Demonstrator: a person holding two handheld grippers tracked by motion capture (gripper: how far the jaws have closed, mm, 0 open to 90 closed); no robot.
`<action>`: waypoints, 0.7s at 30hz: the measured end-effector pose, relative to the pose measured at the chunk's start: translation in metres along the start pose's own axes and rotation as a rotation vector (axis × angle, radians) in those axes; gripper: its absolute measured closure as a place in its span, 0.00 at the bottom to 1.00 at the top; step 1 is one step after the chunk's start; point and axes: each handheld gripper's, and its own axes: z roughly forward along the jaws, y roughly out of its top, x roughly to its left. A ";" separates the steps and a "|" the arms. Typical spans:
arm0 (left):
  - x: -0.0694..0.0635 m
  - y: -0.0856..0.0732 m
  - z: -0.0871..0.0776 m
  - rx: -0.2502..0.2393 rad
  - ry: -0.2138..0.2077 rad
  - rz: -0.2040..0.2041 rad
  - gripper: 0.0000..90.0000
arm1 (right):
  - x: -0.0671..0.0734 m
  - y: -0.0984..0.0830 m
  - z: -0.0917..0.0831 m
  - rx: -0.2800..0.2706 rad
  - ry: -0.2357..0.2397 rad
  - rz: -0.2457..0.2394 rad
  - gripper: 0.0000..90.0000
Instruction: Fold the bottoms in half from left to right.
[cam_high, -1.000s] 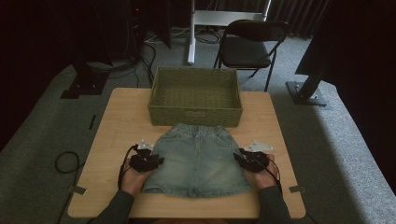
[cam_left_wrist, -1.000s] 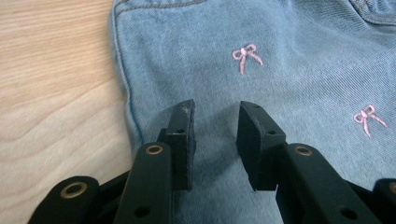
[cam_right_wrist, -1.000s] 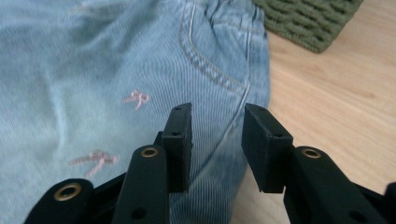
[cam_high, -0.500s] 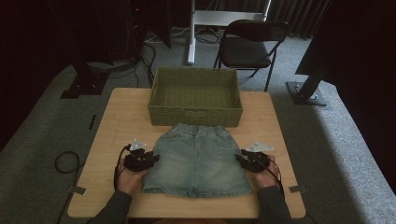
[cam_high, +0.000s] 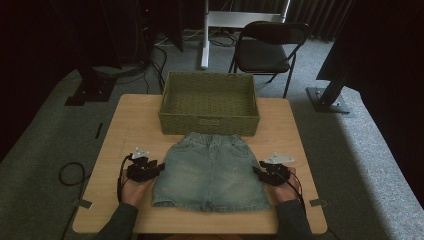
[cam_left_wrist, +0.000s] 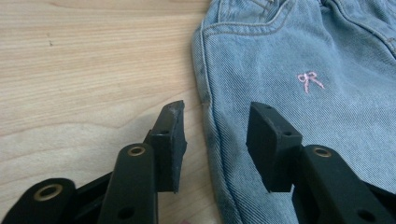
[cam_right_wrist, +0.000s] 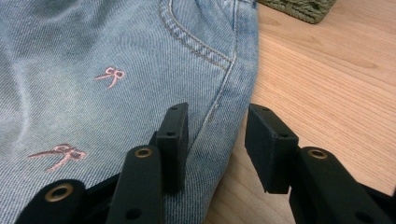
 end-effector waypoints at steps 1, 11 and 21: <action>0.000 0.000 0.000 0.006 -0.001 0.002 0.62 | 0.000 0.000 0.000 0.002 0.002 0.000 0.67; -0.006 -0.006 0.004 0.052 0.016 -0.012 0.56 | 0.001 0.003 0.009 0.019 -0.009 -0.033 0.72; -0.008 -0.007 0.004 0.060 -0.048 -0.026 0.53 | 0.000 0.002 0.009 0.016 -0.007 -0.017 0.73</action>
